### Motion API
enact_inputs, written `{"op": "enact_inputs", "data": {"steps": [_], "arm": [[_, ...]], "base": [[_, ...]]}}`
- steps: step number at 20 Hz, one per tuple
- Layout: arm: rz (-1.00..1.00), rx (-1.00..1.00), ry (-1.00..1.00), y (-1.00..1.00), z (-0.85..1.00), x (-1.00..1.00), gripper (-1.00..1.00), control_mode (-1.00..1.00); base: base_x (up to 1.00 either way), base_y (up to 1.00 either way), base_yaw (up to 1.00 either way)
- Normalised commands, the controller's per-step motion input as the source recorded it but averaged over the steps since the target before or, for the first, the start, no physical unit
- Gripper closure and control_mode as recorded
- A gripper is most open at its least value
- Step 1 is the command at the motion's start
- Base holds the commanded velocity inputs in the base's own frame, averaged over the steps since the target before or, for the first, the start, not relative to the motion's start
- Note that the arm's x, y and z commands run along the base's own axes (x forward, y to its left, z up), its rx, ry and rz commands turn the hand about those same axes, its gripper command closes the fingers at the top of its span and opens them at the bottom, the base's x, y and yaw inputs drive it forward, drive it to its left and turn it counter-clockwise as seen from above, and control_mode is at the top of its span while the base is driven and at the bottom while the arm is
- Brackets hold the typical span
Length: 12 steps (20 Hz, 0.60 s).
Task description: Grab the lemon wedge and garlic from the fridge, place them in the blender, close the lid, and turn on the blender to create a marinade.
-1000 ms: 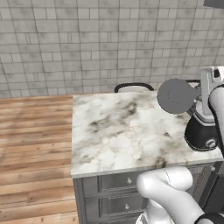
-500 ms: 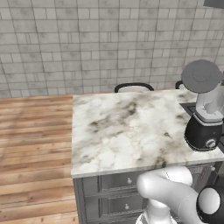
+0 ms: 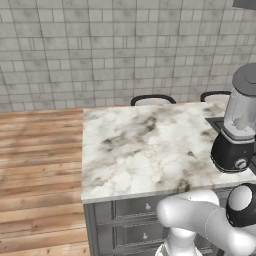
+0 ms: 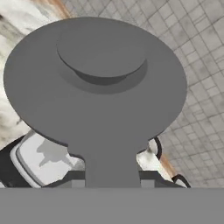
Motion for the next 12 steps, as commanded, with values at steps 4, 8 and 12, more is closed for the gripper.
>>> {"op": "enact_inputs", "data": {"steps": [4, 8, 12], "arm": [[-0.15, 0.01, 0.05, -0.29, -0.04, 0.0, 1.0, -1.0], [-0.13, 0.0, 0.13, -0.02, -0.16, 0.14, 1.0, -1.0], [-0.06, 0.01, 0.07, 0.0, -0.13, 0.14, 1.0, -1.0]], "base": [[0.0, 0.0, 0.0], [0.0, 0.0, 0.0], [0.0, 0.0, 0.0]]}}
